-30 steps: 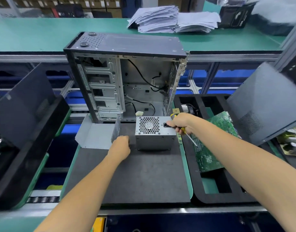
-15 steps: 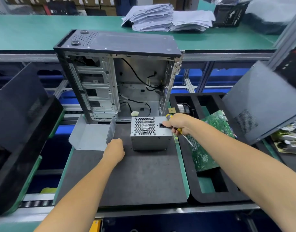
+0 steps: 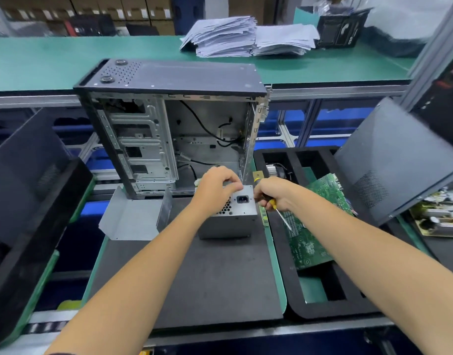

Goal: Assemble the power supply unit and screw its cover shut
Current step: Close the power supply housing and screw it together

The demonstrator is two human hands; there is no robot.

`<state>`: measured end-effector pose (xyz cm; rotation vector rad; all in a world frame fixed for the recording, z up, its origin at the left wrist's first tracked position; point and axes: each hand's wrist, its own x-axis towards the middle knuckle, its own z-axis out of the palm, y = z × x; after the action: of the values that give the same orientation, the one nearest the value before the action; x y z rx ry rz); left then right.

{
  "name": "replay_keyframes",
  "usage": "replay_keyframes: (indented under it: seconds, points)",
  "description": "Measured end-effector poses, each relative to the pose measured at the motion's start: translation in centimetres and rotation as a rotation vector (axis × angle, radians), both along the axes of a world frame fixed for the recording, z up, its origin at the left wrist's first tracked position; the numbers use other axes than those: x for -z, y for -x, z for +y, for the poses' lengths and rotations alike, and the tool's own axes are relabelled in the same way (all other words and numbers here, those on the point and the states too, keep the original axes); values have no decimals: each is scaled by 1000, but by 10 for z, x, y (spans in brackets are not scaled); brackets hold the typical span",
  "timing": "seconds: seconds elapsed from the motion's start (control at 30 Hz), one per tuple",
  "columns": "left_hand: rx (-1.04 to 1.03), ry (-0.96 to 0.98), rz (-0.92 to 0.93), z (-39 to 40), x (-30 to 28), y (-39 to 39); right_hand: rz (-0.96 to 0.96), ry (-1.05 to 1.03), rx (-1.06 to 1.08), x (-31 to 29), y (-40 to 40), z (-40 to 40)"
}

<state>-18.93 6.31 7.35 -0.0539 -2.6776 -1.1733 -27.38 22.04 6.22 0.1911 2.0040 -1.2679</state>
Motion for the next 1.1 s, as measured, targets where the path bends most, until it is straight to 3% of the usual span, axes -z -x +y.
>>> replay_keyframes:
  seconds: [0.27,0.47,0.6,0.83,0.9,1.0,1.1]
  points:
    - [79,144,-264,27,26,35,-61,105,-1,-3,1,14]
    - [340,328,-525,12,-1,70,-66,95,-27,-1,6,10]
    - [394,174,-600,3,0,72,-69,91,-60,-1,8,8]
    - [419,9,-562,-2,7,72,-24,44,-98,-3,12,6]
    - [401,-1,-552,-3,9,73,56,-11,-95,-7,10,7]
    - [401,-50,-574,-6,12,75,443,-129,-72,-13,10,6]
    - [383,-82,-512,-7,18,77,574,2,-80,-21,6,0]
